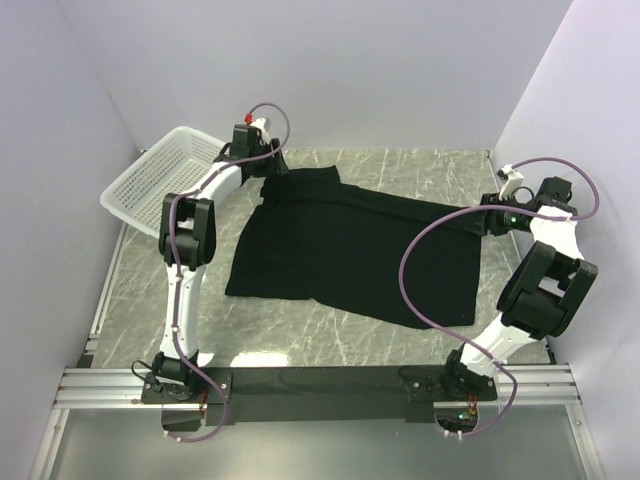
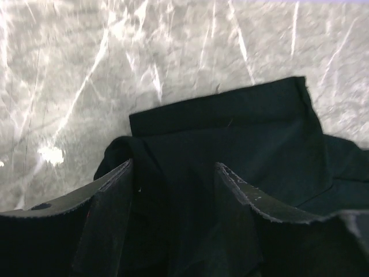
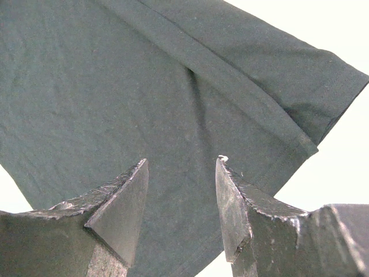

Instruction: Fold and stack the t-shirts

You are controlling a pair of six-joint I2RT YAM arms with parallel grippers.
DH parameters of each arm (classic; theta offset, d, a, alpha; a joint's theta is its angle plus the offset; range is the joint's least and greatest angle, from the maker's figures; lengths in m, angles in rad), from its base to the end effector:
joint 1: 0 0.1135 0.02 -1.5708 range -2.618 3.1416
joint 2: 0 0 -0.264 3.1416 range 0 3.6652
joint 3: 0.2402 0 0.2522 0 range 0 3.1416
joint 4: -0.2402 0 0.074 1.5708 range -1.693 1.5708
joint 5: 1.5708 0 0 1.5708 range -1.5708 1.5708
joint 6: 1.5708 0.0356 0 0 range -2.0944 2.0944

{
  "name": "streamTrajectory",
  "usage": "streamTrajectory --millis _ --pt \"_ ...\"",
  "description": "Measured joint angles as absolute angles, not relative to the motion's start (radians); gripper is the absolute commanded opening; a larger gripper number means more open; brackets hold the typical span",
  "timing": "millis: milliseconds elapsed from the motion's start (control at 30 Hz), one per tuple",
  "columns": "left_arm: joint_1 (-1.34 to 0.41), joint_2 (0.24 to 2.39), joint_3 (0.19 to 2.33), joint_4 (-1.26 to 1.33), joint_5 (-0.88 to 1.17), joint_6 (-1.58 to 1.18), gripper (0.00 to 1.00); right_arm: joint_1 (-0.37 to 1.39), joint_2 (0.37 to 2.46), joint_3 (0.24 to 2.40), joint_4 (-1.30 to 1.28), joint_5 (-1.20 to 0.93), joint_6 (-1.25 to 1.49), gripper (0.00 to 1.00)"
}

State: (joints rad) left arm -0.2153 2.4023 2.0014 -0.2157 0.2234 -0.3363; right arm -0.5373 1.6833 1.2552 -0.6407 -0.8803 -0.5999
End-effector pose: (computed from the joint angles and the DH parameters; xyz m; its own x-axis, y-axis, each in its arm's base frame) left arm 0.5383 -0.1258 0.1882 -0.6603 -0.1850 -0.7279 0.1769 0.9036 -0.3902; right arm 0.3095 -0.1524 0.2440 -0.6257 -0.0458 -0.7787 -0.4191 0.8617 0.2862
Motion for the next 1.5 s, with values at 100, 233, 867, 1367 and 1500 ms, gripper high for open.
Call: streamTrajectory --millis 100,233,867,1367,1500 --pt "-0.215 2.402 1.998 -0.195 0.223 -0.336 0.62 -0.537 1.683 1.255 -0.641 -0.88 -0.6 0.57" --pt "-0.215 2.39 1.955 -0.178 0.212 -0.336 0.64 -0.537 1.683 1.255 -0.641 -0.88 -0.6 0.57" --pt "-0.217 2.271 1.904 -0.154 0.194 -0.337 0.61 -0.537 1.683 1.238 -0.64 -0.883 -0.599 0.57" --pt "-0.225 2.281 1.932 -0.233 0.187 -0.337 0.42 -0.537 1.683 1.237 -0.64 -0.884 -0.599 0.57" --pt "-0.227 2.305 1.964 -0.258 0.186 -0.336 0.43 -0.537 1.683 1.237 -0.64 -0.884 -0.599 0.57"
